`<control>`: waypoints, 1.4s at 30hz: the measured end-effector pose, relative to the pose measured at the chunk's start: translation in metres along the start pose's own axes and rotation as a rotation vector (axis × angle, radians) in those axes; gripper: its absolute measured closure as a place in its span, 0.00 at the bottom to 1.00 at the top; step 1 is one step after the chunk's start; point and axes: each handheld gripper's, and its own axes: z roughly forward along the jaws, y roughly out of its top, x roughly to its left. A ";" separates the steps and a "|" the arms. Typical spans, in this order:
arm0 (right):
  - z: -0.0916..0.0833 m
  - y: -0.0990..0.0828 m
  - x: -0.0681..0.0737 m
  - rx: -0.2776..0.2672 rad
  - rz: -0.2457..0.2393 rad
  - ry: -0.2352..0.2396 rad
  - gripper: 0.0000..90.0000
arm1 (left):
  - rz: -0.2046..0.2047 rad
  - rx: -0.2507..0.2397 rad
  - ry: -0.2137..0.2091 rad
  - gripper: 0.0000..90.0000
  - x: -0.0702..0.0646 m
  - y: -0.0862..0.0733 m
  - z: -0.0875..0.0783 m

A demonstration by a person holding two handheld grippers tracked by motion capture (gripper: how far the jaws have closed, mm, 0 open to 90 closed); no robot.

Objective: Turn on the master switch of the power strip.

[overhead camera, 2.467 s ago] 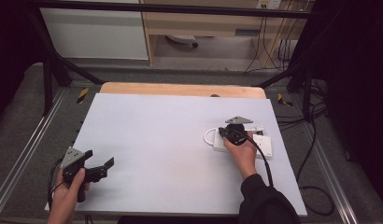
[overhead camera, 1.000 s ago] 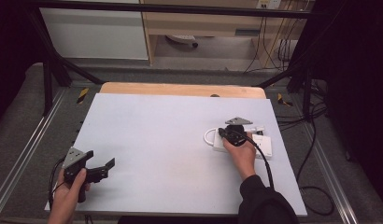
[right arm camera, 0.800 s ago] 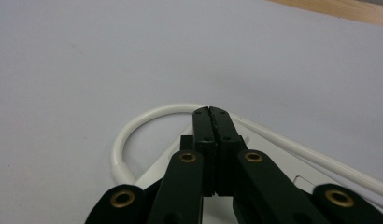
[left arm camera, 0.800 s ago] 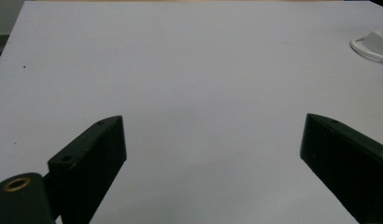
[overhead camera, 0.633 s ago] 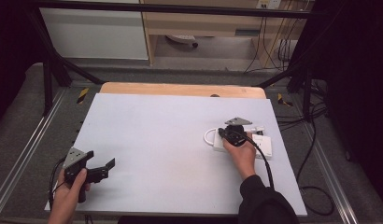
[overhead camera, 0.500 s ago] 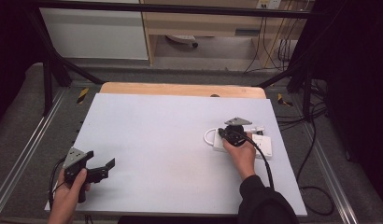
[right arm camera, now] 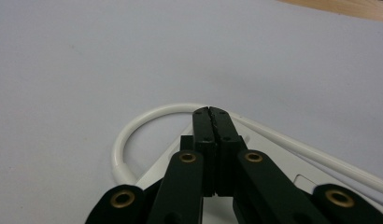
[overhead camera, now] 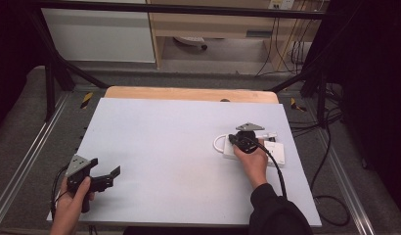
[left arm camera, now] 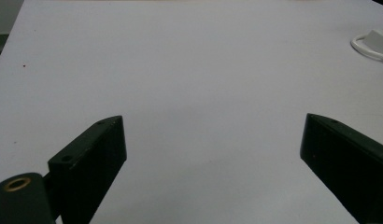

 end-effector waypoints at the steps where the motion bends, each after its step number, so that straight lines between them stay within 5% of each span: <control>1: 0.000 0.000 0.000 0.000 0.002 -0.001 1.00 | 0.000 0.000 0.000 0.08 0.000 0.000 0.000; 23: -0.010 0.005 0.000 -0.066 0.029 0.035 1.00 | -0.004 -0.003 0.003 0.08 0.001 0.000 0.000; 34: -0.021 0.008 -0.004 -0.083 0.075 0.029 0.76 | -0.004 0.000 0.004 0.08 0.001 0.000 -0.001; 42: -0.028 0.011 -0.010 -0.092 0.119 0.038 0.44 | -0.004 0.000 0.008 0.08 0.001 0.000 -0.001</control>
